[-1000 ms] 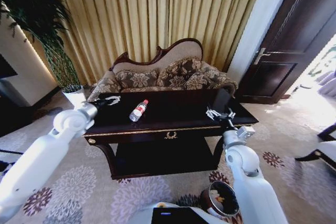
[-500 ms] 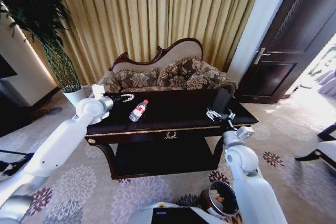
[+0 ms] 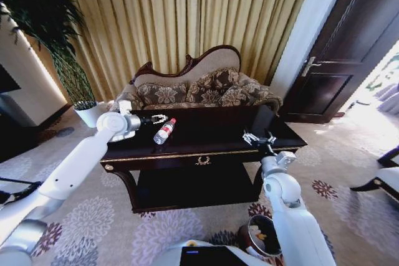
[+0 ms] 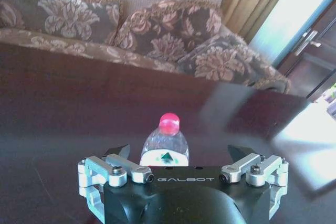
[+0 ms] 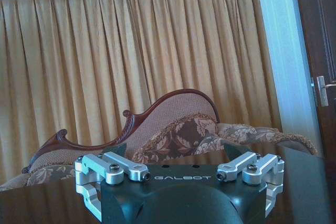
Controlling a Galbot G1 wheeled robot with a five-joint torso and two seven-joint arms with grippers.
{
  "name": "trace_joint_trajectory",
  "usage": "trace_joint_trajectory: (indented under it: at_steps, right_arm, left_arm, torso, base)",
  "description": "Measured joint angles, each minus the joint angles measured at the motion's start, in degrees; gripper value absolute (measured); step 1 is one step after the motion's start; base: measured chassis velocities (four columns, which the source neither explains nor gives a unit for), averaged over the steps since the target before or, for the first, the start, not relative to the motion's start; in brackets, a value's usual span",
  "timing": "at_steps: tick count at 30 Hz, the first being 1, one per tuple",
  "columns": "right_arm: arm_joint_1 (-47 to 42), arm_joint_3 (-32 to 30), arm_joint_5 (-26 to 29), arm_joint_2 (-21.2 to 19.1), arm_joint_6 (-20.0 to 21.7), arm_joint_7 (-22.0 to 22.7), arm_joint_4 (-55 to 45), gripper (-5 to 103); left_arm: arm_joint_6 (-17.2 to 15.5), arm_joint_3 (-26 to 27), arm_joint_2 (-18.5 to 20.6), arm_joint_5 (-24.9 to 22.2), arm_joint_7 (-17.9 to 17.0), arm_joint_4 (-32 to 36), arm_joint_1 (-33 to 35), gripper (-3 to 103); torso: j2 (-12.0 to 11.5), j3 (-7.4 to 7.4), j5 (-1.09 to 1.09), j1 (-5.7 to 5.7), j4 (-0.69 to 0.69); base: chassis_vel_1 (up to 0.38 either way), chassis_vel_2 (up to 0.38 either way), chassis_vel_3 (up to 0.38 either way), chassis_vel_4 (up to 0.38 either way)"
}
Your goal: Move to the front of the table and place the trash on the table into the trash bin.
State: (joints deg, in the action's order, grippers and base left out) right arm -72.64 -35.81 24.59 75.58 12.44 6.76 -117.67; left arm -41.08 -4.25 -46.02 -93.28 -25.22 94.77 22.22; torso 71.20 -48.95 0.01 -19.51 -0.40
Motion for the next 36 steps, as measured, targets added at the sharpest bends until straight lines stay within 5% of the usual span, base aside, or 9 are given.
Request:
trace_joint_trajectory:
  at_steps: [17, 36]
  right_arm:
    - [0.37, 1.86, -1.68, 1.59, -1.03, 0.26, 1.68, 100]
    - [0.79, 4.02, -3.03, 2.80, -1.43, 0.33, 3.64, 100]
  left_arm:
    - [0.10, -9.52, -2.26, -8.67, -11.41, -1.29, -7.24, 100]
    - [0.21, -7.49, 0.43, -10.87, -16.57, 2.38, -3.24, 100]
  torso:
    - [0.00, 0.00, 0.00, 0.00, -0.01]
    - [0.00, 0.00, -0.01, 0.00, 0.00]
  base:
    - [0.000, 0.000, 0.000, 0.000]
    - [0.000, 0.000, 0.000, 0.000]
